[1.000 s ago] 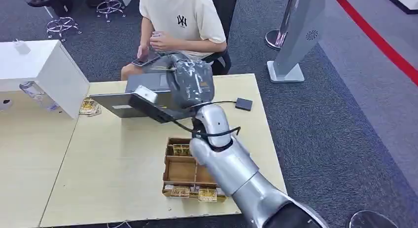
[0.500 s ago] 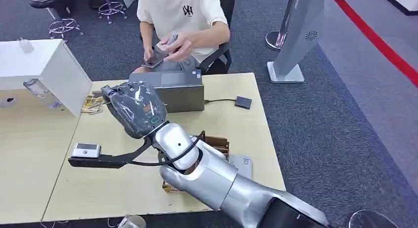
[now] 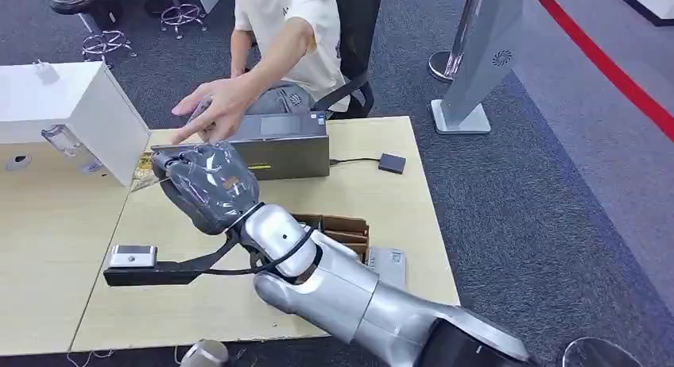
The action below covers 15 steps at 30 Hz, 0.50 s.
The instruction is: Pass the card to the sensor for recognition and then transmit it.
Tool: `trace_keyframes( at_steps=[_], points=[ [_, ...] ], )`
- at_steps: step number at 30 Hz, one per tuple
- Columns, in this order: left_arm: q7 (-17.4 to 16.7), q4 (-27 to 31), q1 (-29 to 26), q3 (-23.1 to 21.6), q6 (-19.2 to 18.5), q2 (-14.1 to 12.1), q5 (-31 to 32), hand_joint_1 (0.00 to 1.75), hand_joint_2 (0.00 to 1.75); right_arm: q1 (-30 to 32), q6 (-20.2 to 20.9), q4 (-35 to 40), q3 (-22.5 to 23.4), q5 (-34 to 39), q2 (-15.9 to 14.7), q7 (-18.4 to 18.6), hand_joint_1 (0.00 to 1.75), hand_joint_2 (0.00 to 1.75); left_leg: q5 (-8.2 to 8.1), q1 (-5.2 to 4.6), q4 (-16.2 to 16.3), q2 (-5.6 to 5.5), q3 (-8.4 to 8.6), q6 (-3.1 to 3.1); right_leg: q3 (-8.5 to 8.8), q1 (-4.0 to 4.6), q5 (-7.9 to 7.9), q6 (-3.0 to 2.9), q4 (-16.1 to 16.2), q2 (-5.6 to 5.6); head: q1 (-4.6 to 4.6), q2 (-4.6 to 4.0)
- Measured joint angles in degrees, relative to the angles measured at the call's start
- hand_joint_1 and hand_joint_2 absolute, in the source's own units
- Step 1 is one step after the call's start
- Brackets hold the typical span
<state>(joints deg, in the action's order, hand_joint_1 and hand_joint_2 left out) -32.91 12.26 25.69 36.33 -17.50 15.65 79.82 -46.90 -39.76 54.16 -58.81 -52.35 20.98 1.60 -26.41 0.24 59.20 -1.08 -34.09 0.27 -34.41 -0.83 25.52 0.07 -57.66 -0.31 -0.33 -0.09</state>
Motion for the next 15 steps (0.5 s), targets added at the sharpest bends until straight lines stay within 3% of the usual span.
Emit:
trace_keyframes(
  at_steps=[13, 15],
  points=[
    [-0.2, 0.0, 0.5, 0.0, -1.3, -0.5, 0.8, 0.0, 0.0, -0.4, 0.0, -0.7, -2.8, 2.5, 0.0, -0.4, 1.75, 1.75, 0.54, 0.04, 0.0, 0.09, -0.61, -0.05, -0.7, 0.04, -0.6, -0.14, 0.0, 0.08, -0.02, 0.0],
    [-0.3, 0.0, 0.4, -0.4, 1.6, 0.7, 2.5, 0.0, 0.0, -0.5, 0.0, -1.1, -2.9, 0.0, 0.0, 1.7, 1.75, 1.75, 0.59, 0.01, 0.0, 0.05, -0.73, -0.06, -0.83, 0.02, -0.64, -0.12, 0.0, 0.04, -0.02, 0.0]
  ],
)
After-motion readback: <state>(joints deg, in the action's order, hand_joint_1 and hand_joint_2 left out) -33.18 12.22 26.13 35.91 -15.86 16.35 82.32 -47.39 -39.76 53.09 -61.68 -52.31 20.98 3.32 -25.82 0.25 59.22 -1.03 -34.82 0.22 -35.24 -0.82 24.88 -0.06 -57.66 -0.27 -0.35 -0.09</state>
